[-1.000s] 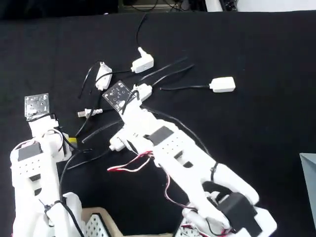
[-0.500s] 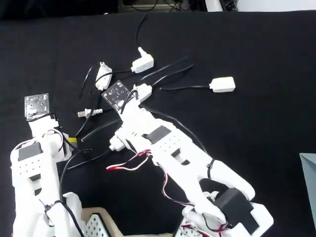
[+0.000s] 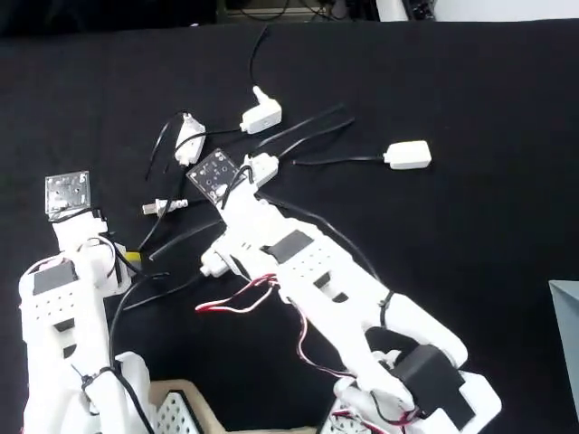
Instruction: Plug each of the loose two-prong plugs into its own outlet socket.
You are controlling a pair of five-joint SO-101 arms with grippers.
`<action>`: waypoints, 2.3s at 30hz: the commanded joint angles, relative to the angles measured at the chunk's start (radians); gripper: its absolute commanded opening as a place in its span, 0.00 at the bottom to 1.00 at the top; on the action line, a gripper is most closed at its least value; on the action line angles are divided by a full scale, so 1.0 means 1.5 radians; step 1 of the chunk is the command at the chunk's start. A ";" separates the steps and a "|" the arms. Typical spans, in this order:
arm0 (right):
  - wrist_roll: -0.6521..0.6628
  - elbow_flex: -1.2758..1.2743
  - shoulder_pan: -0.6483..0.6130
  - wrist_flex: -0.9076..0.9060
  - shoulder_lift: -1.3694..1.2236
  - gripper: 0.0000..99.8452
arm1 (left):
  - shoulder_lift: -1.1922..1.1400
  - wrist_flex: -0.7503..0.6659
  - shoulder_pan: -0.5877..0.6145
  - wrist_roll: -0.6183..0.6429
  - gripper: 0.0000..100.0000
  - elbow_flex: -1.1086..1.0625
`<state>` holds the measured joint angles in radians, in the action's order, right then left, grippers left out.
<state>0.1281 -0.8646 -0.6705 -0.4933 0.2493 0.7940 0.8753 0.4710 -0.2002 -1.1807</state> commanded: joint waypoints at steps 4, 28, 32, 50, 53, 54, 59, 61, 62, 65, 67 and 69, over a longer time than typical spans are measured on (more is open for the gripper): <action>-0.003 0.013 -0.002 -0.006 0.003 0.01 | 0.008 -0.012 0.004 0.007 0.27 0.001; -0.080 0.062 0.044 -0.051 -0.064 0.01 | 0.008 -0.012 0.005 0.007 0.27 0.001; -0.097 0.055 0.044 -0.053 -0.063 0.01 | 0.008 -0.012 0.005 0.007 0.27 0.001; -0.058 0.051 0.008 -0.050 -0.164 0.01 | 0.008 -0.012 0.005 0.006 0.27 0.001; -0.058 0.054 0.012 -0.052 -0.162 0.01 | 0.008 -0.011 0.005 0.006 0.27 0.001; -0.058 0.063 0.016 -0.056 -0.154 0.01 | 0.008 -0.010 0.005 0.006 0.27 0.001; -0.021 0.144 0.076 -0.132 -0.074 0.01 | 0.008 -0.009 0.005 0.006 0.27 0.001; 0.002 0.182 0.097 -0.149 -0.050 0.01 | 0.009 -0.009 0.006 0.007 0.27 0.001; 0.012 0.201 0.107 -0.150 -0.043 0.01 | 0.010 -0.009 0.006 0.007 0.27 0.001; 0.036 0.272 0.128 -0.149 -0.044 0.01 | 0.012 -0.008 0.007 0.007 0.27 0.001; 0.050 0.323 0.135 -0.149 -0.059 0.01 | 0.013 -0.008 0.020 0.007 0.27 0.001; 0.065 0.379 0.137 -0.149 -0.083 0.01 | 0.013 -0.010 0.037 0.007 0.27 0.004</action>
<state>0.1956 -0.4457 -0.4849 -0.7158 0.1327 0.7940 0.8753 0.4833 -0.2002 -1.1807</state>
